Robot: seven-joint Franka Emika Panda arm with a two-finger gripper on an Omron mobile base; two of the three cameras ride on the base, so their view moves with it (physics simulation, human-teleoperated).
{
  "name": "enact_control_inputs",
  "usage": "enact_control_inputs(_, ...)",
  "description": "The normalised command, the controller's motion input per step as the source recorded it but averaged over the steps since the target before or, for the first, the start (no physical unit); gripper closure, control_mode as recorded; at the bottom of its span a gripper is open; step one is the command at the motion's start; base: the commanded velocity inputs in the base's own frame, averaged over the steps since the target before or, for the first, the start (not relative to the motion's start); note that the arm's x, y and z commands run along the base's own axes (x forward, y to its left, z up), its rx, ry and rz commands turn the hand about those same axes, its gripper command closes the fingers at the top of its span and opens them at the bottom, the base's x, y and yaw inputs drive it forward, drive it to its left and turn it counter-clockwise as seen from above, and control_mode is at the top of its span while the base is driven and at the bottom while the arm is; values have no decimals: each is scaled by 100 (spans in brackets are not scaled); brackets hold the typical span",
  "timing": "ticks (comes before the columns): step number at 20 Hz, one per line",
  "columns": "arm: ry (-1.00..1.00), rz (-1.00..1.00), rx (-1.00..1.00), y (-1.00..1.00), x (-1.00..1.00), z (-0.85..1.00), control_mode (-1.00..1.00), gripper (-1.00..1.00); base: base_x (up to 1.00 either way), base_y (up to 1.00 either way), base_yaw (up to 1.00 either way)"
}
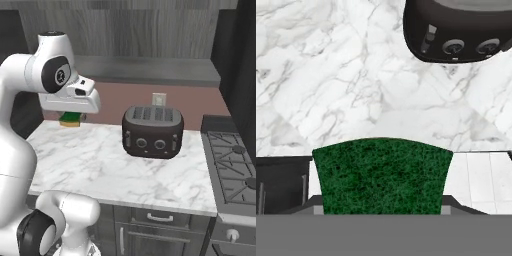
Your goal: Pick up the sponge and sponge from the sink, and place them back in the cabinet, and close the cabinet doors.
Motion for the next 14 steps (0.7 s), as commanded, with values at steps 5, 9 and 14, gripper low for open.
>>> enact_control_inputs(5, -1, 0, 0, -11, 27, 7, -100, 100, 0, 0, 0)
enact_control_inputs(9, -15, 0, 0, -5, 13, 34, -100, 100, 0, 0, 0)
enact_control_inputs(14, -18, 0, 0, -1, 1, 42, -100, 100, 0, 0, 0)
